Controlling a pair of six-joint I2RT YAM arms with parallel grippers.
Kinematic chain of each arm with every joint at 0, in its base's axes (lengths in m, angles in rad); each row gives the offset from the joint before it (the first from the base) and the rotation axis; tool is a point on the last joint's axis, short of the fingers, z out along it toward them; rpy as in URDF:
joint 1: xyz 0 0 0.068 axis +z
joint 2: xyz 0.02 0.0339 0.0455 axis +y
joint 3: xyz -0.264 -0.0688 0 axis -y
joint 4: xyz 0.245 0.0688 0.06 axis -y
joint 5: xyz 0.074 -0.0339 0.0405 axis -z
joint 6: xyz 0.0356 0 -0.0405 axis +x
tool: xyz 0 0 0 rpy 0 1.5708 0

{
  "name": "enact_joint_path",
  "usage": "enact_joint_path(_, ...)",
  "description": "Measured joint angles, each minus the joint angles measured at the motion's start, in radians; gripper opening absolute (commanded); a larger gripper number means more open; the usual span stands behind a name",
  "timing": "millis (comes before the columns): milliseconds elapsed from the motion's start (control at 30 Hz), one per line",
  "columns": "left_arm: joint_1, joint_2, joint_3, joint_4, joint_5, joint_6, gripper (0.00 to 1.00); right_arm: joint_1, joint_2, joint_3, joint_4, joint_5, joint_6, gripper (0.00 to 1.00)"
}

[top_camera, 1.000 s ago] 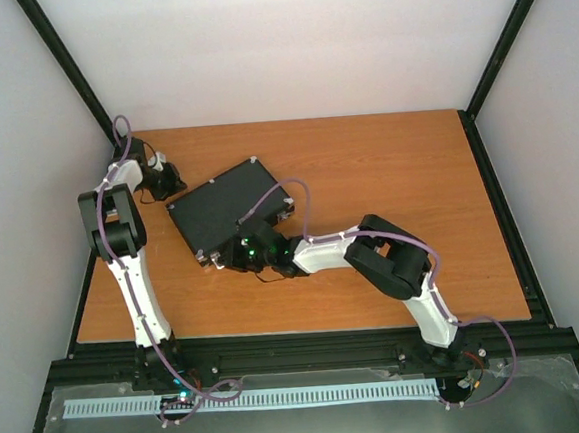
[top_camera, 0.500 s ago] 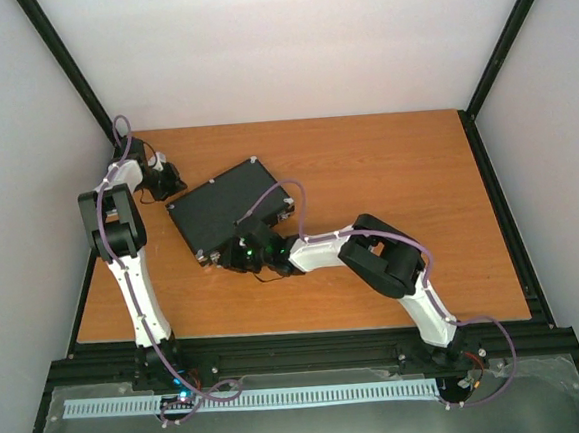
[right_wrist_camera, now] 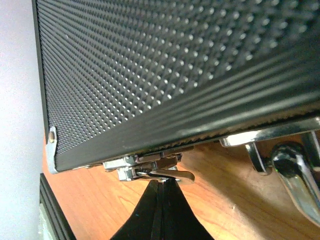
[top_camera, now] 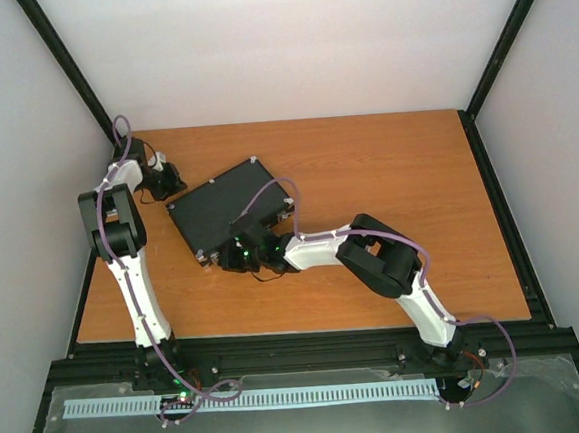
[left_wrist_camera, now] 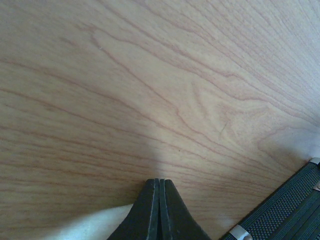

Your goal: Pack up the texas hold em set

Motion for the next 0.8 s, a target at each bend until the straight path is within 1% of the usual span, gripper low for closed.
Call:
enact_joint_path(100, 0.0, 0.0, 0.0, 0.0, 0.0, 0.0, 0.01, 0.003, 0.002, 0.007, -0.024, 0.009, -0.03, 0.03)
enact_joint_path(267, 0.0, 0.0, 0.0, 0.0, 0.0, 0.0, 0.01, 0.005, -0.013, -0.032, -0.005, 0.024, -0.066, 0.03)
enact_joint_path(533, 0.0, 0.0, 0.0, 0.0, 0.0, 0.0, 0.01, 0.001, -0.013, -0.038, -0.002, 0.037, -0.077, 0.03)
enact_joint_path(800, 0.0, 0.0, -0.002, 0.002, 0.001, 0.0, 0.01, -0.001, -0.008, -0.075, 0.095, 0.018, -0.085, 0.03)
